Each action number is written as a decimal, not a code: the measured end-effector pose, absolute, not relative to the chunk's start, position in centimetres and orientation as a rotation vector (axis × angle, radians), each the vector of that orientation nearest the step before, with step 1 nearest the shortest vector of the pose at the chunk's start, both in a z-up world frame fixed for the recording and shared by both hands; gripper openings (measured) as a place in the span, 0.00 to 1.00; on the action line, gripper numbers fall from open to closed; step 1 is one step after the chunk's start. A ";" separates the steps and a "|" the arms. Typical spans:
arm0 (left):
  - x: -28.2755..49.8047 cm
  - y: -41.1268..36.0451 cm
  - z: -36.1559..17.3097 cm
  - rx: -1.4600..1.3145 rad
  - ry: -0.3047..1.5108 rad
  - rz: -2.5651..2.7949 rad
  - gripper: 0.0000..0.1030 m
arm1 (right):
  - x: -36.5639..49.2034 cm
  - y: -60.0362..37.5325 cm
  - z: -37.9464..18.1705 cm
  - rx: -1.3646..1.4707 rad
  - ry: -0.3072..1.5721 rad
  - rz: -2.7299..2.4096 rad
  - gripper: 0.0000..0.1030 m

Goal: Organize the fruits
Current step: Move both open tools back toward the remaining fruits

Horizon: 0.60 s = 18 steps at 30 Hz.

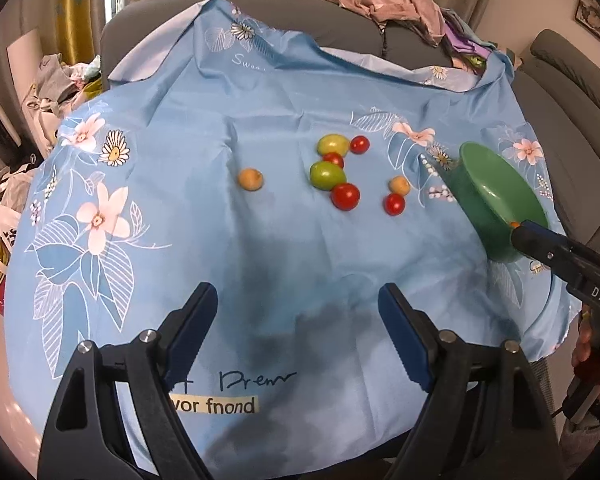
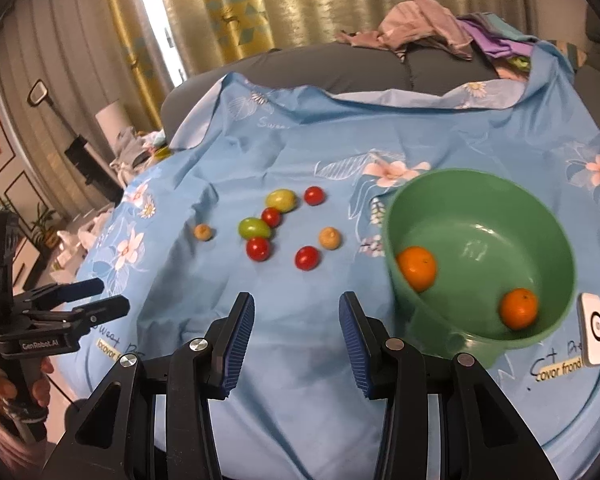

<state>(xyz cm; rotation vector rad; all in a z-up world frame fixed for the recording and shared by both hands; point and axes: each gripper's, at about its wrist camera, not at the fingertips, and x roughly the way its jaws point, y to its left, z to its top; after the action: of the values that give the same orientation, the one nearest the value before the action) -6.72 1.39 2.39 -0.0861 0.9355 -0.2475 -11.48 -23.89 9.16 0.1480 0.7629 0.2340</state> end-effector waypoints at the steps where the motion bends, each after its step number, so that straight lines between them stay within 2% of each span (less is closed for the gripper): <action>1: -6.6 1.5 2.2 -0.088 0.941 -0.251 0.80 | -11.3 -23.8 9.0 0.147 0.768 0.237 0.43; 18: -2.2 0.5 0.0 -0.108 1.004 -0.287 0.80 | -7.3 -22.5 7.2 0.172 0.822 0.298 0.43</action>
<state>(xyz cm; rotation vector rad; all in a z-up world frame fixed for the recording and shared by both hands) -2.24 0.55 -0.04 -0.1075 1.0040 -0.2869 -7.30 -22.54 7.24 0.1720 0.8223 0.2982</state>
